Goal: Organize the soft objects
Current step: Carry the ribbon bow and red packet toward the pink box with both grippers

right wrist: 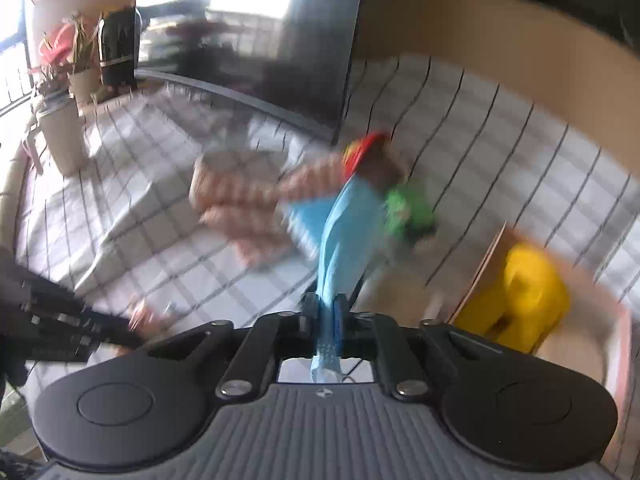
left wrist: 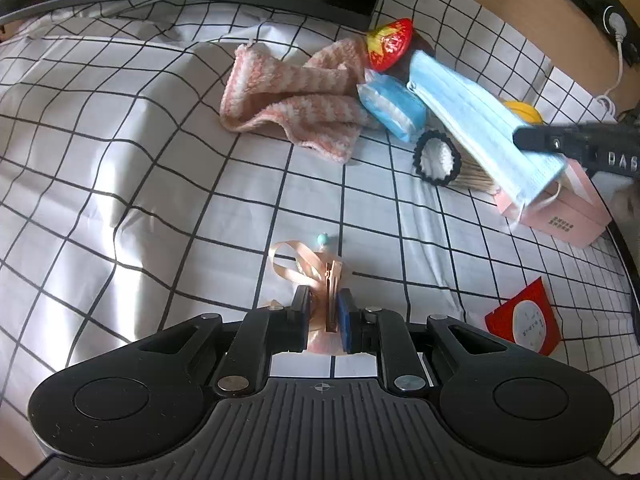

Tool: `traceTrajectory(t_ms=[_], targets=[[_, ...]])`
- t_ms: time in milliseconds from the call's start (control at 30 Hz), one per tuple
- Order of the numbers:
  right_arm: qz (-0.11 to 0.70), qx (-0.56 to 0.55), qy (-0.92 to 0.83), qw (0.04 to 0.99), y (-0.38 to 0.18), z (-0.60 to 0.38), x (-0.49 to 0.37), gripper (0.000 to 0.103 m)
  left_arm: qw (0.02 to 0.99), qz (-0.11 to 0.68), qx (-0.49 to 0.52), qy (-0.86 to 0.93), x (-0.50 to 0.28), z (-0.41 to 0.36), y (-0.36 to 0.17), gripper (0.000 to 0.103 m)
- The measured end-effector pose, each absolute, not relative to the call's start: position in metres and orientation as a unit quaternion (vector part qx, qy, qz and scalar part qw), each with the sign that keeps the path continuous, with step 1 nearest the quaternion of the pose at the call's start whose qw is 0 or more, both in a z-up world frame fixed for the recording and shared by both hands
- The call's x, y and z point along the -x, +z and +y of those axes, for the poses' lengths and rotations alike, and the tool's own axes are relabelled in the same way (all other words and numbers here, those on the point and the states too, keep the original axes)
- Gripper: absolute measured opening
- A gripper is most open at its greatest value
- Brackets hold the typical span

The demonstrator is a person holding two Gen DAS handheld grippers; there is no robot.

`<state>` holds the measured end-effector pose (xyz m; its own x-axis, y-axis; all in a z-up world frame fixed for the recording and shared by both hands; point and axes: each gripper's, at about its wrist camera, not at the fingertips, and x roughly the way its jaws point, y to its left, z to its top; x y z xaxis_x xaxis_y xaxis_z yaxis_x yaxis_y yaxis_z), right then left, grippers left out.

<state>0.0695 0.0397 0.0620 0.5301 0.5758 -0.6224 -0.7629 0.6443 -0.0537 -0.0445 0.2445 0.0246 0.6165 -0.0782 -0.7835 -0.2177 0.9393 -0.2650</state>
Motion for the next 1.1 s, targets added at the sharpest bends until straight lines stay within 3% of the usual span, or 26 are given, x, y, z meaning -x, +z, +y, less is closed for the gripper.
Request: traceTrajectory(t_ms=[67, 100, 300, 633, 767, 967, 1100], targets=[[0.301, 0.158, 0.386, 0.857, 0.065, 0.035, -0.08, 0.069, 0.883, 0.435, 0.171, 0.039, 0.045, 0.245, 0.025, 0.018], [0.302, 0.154, 0.383, 0.859, 0.066, 0.03, -0.08, 0.072, 0.883, 0.434, 0.172, 0.038, 0.045, 0.245, 0.025, 0.018], [0.345, 0.158, 0.417, 0.826, 0.041, -0.006, -0.043, 0.076, 0.885, 0.428, 0.181, 0.037, 0.048, 0.248, 0.024, 0.018], [0.437, 0.06, 0.325, 0.837, -0.019, -0.034, -0.001, 0.08, 0.885, 0.43, 0.176, 0.035, 0.048, 0.248, 0.024, 0.018], [0.475, 0.01, 0.424, 0.771, -0.014, -0.025, 0.019, 0.08, 0.883, 0.434, 0.175, 0.036, 0.046, 0.247, 0.025, 0.018], [0.304, 0.278, 0.441, 0.797, -0.001, 0.006, 0.06, 0.081, 0.881, 0.437, 0.176, 0.034, 0.05, 0.247, 0.026, 0.018], [0.319, 0.289, 0.488, 0.759, -0.014, 0.024, 0.045, 0.081, 0.879, 0.44, 0.18, 0.039, 0.058, 0.244, 0.027, 0.018]])
